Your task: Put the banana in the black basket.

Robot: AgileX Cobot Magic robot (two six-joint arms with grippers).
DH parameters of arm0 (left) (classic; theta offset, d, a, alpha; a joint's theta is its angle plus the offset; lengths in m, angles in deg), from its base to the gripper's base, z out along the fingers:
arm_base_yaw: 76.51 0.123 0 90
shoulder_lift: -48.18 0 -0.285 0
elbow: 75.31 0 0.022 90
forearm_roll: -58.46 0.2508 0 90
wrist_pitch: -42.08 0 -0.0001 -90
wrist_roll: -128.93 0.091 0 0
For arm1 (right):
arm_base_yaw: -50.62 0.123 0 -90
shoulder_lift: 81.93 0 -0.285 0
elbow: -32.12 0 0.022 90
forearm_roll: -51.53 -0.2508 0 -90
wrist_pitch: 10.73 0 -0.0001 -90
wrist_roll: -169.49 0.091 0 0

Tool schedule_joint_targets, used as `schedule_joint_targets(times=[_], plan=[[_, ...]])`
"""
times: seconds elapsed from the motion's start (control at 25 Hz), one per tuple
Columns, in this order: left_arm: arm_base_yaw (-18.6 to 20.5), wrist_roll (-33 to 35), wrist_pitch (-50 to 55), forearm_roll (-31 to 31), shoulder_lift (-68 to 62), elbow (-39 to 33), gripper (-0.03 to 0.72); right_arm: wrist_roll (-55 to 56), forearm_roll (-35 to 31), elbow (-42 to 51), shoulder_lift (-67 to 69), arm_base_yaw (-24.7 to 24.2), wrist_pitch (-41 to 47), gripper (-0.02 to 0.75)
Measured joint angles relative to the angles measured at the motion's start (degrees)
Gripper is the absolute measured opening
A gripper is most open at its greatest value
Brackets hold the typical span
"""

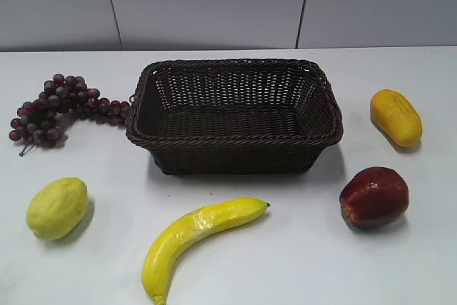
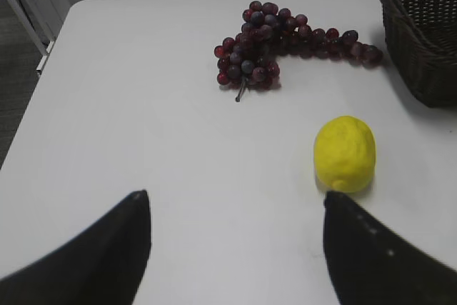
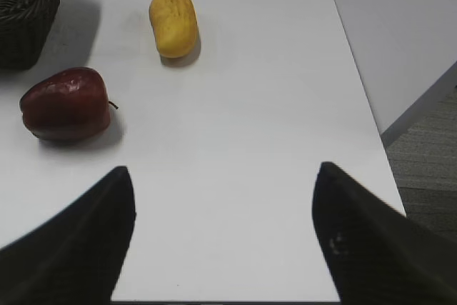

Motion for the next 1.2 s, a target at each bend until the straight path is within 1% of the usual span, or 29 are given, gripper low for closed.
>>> schedule_joint_targets(times=[0.8, 0.96, 1.08, 1.2], plan=[[0.0, 0.08, -1.05, -0.26, -0.83, 0.6, 0.557, 0.0, 0.0, 0.0, 0.0, 0.0, 0.0, 0.589], [0.0, 2.93, -4.7, -0.26, -7.22, 2.34, 0.557, 0.0, 0.0, 0.0, 0.0, 0.0, 0.0, 0.589], [0.0, 4.66, -10.11, -0.48, -14.39, 3.0, 0.557, 0.0, 0.0, 0.0, 0.0, 0.0, 0.0, 0.589], [0.0, 8.11, -15.05, -2.66, -22.94, 3.8, 0.55, 0.0, 0.0, 0.0, 0.0, 0.0, 0.0, 0.589]])
